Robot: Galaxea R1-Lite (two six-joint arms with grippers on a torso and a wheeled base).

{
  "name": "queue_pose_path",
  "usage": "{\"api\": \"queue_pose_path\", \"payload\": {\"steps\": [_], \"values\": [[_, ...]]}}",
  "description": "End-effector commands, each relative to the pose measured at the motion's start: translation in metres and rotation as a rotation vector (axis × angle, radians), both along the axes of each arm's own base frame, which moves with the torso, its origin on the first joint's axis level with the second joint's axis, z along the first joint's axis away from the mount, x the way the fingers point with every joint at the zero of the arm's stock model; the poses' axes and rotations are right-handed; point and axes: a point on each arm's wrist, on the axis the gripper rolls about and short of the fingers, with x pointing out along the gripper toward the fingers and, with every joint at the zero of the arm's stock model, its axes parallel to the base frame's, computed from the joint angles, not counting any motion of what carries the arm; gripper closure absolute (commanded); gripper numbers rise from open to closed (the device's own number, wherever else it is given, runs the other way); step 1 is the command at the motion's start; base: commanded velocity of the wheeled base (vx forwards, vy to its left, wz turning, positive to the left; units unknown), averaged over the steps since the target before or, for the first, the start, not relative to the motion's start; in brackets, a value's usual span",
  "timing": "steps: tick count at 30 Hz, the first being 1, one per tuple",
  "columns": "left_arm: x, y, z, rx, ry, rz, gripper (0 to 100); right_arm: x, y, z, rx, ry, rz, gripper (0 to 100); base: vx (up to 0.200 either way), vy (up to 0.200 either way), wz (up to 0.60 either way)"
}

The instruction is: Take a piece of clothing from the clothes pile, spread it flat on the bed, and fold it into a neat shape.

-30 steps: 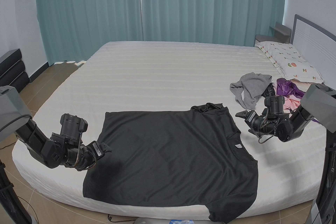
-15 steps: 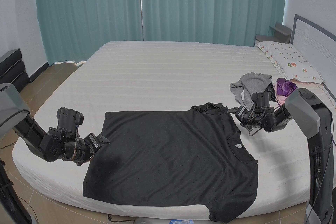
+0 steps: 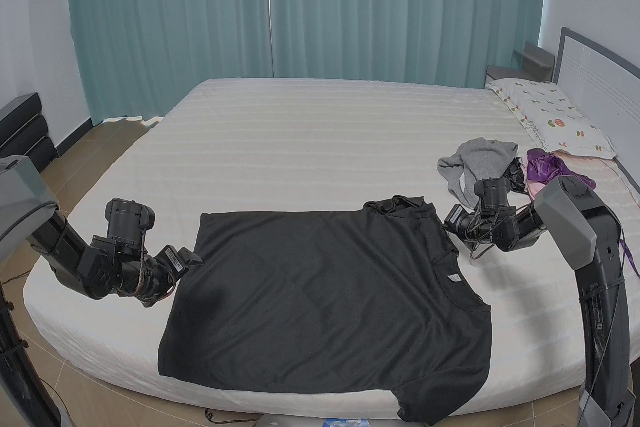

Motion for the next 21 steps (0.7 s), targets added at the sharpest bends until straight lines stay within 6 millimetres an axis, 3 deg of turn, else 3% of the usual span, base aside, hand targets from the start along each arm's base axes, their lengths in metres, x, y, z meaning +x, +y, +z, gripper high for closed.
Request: {"api": "queue_pose_path", "payload": {"steps": [1, 4, 5, 11, 15, 16, 21], "values": [[0.001, 0.001, -0.002, 0.001, 0.005, 0.004, 0, 0.0, -0.001, 0.001, -0.001, -0.003, -0.001, 100, 0.0, 0.0, 0.0], [0.002, 0.002, -0.003, 0.001, 0.007, 0.006, 0, 0.0, 0.002, 0.007, -0.017, -0.015, 0.025, 100, 0.0, 0.0, 0.0], [0.002, 0.002, -0.003, 0.001, 0.005, 0.006, 0, 0.0, 0.004, 0.008, -0.019, -0.017, 0.045, 0, 0.0, 0.0, 0.0], [0.004, 0.002, -0.007, 0.002, 0.017, 0.009, 0, 0.007, 0.009, 0.01, -0.012, -0.044, 0.071, 0, 0.0, 0.0, 0.0], [0.007, 0.003, -0.01, 0.003, 0.022, 0.011, 0, 0.014, 0.013, -0.001, -0.013, -0.04, 0.078, 0, 0.0, 0.0, 0.0], [0.007, 0.003, -0.01, 0.003, 0.023, 0.012, 0, 0.015, 0.015, -0.002, -0.014, -0.039, 0.082, 100, 0.0, 0.0, 0.0], [0.012, 0.003, -0.008, 0.001, 0.008, 0.012, 0, 0.016, 0.014, -0.006, -0.023, -0.021, 0.082, 100, 0.0, 0.0, 0.0]]}}
